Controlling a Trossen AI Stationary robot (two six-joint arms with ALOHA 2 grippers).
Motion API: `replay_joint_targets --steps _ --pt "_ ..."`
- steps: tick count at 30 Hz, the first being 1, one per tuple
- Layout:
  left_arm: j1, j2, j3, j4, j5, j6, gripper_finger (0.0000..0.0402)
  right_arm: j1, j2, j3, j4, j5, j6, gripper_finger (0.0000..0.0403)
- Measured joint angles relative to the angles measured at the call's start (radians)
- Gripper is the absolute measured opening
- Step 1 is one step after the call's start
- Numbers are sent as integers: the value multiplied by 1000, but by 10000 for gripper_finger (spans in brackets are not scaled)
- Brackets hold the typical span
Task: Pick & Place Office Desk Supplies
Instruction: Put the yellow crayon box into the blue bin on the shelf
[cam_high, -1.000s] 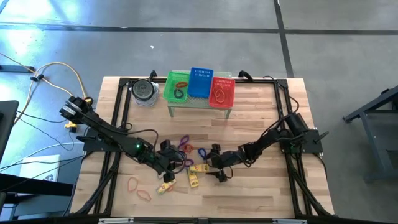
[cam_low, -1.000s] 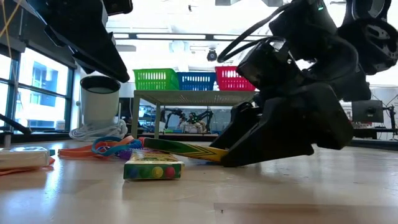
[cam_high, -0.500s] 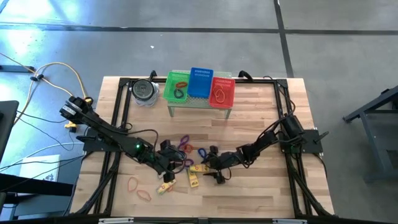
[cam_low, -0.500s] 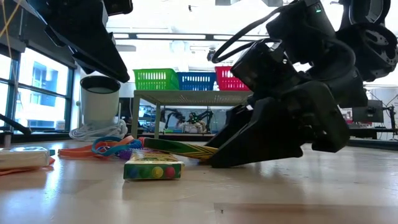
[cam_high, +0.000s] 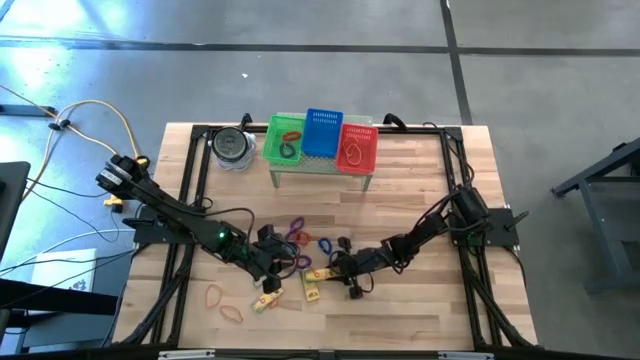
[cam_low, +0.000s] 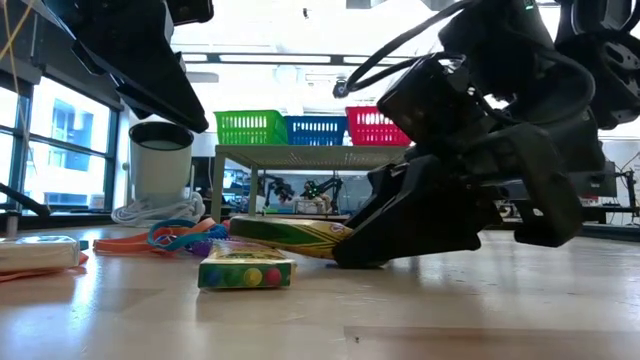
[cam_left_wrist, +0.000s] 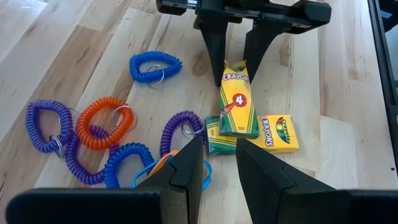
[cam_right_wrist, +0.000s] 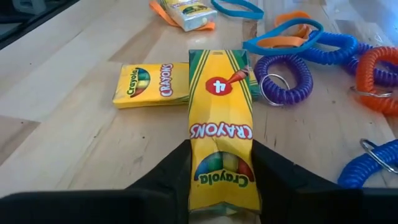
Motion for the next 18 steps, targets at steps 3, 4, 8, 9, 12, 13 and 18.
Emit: replay_joint_targets --steps 3,4,8,9,12,13,18 --pt "0 0 0 0 0 0 93 1 -20 -1 -18 1 -7 126" --pt "0 0 0 -1 0 0 93 2 -32 -2 -32 4 -16 128" --pt "0 0 0 -1 0 0 93 2 -73 -4 -91 26 -49 124" --pt "0 0 0 -1 0 0 93 4 -90 -5 -114 41 -52 122" --pt "0 0 0 -1 0 8 93 5 -137 -4 -167 85 -53 116" --pt "0 0 0 -1 0 10 93 5 -155 -5 -185 107 -53 116" --pt "0 0 0 -1 2 11 93 5 -288 -2 -255 223 -53 119"
